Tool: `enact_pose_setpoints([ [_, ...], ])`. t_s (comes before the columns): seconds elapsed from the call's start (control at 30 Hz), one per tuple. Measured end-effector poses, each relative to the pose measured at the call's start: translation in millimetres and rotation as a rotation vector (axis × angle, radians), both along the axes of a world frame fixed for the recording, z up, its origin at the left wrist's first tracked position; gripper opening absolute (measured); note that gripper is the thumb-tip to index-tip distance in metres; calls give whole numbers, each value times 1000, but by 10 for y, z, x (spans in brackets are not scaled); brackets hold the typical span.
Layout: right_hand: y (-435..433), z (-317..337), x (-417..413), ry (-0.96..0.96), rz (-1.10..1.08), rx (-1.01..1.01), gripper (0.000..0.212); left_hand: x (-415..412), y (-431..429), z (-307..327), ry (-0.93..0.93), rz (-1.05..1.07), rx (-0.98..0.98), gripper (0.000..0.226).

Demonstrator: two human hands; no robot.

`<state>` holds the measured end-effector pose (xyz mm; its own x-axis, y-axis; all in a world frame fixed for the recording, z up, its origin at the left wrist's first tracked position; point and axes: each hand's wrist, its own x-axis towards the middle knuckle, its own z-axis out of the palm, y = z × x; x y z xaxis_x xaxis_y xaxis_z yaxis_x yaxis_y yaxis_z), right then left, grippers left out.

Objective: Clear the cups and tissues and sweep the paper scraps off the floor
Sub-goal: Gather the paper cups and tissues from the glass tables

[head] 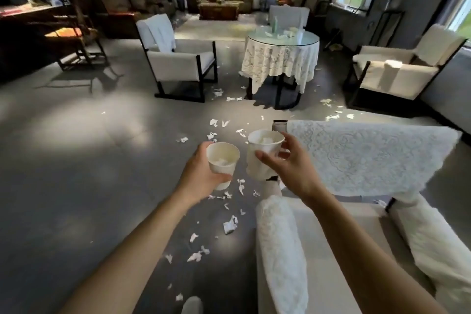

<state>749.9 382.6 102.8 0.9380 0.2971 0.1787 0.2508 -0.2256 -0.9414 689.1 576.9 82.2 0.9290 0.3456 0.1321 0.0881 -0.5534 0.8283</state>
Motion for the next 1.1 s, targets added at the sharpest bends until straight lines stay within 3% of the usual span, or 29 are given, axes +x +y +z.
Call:
enact_pose_setpoints([
  [0.3, 1661, 43, 2115, 10, -53, 68, 73, 2047, 1756, 168, -64, -9, 12, 77],
  [0.47, 2100, 98, 3356, 53, -159, 106, 76, 3479, 2349, 212, -44, -74, -12, 77],
  [0.57, 2152, 60, 4248, 43, -236, 100, 63, 4483, 2464, 104, -29, -132, -32, 79],
  [0.7, 2222, -59, 5681, 39, -330, 103, 78, 6013, 2524, -34, -46, -231, -37, 84],
  [0.83, 2272, -110, 7316, 24, -374, 79, 68, 7815, 2503, 51, -82, -313, 76, 83],
  [1.1, 1993, 141, 9929, 53, -507, 90, 60, 10713, 2117, 332, -90, -480, 16, 78],
])
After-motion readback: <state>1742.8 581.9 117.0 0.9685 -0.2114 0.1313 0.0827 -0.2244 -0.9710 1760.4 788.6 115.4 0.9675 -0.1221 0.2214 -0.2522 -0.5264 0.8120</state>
